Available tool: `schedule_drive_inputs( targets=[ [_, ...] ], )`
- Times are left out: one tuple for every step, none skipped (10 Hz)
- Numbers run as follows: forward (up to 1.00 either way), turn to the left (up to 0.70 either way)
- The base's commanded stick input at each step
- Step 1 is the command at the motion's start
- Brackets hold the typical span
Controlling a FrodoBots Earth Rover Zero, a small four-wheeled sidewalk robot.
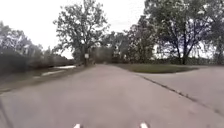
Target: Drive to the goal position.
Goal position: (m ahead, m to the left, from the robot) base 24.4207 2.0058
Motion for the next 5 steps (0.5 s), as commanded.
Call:
schedule_drive_inputs(
  targets=[
    [1.00,0.00],
    [1.00,0.00],
    [1.00,0.00],
    [1.00,0.00],
    [1.00,0.00]
  ],
)
